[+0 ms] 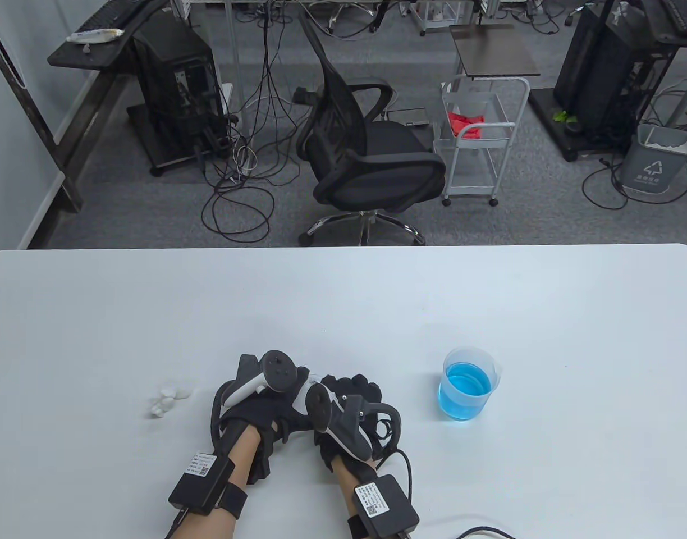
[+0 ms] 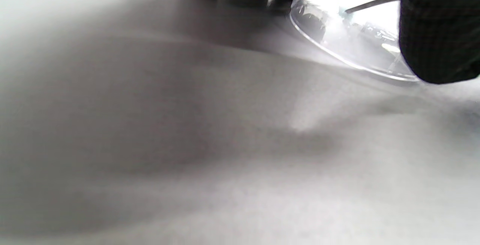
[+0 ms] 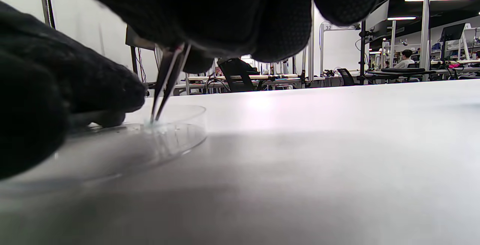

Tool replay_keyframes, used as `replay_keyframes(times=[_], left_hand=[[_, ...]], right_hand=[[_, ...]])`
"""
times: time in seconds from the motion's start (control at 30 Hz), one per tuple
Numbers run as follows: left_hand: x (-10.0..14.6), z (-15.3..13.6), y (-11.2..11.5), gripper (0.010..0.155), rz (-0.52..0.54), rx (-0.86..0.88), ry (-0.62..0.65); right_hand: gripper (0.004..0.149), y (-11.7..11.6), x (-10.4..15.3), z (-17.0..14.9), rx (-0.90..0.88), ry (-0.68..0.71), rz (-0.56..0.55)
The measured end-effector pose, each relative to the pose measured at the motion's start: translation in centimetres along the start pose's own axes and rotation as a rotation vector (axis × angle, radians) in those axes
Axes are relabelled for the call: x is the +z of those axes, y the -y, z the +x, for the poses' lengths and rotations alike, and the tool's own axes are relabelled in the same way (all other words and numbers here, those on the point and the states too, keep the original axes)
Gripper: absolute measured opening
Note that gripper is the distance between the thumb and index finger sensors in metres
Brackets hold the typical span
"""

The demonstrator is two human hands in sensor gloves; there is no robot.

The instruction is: Dip tweezers-held cotton tuft into dye solution and dot onto culture dish

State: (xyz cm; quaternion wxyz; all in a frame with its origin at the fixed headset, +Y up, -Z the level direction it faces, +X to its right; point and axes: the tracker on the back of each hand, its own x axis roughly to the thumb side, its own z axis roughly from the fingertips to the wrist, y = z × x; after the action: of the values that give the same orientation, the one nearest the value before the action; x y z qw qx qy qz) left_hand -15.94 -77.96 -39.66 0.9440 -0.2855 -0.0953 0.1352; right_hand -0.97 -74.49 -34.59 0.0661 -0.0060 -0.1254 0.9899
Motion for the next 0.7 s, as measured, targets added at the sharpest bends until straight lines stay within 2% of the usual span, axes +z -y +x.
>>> replay_keyframes(times=[0.7], left_hand=[[-0.01, 0.01, 0.02, 0.1, -0.004, 0.005, -0.001]], right_hand=[[0.035, -0.2, 0.16, 0.69, 0.01, 0.024, -0.004]])
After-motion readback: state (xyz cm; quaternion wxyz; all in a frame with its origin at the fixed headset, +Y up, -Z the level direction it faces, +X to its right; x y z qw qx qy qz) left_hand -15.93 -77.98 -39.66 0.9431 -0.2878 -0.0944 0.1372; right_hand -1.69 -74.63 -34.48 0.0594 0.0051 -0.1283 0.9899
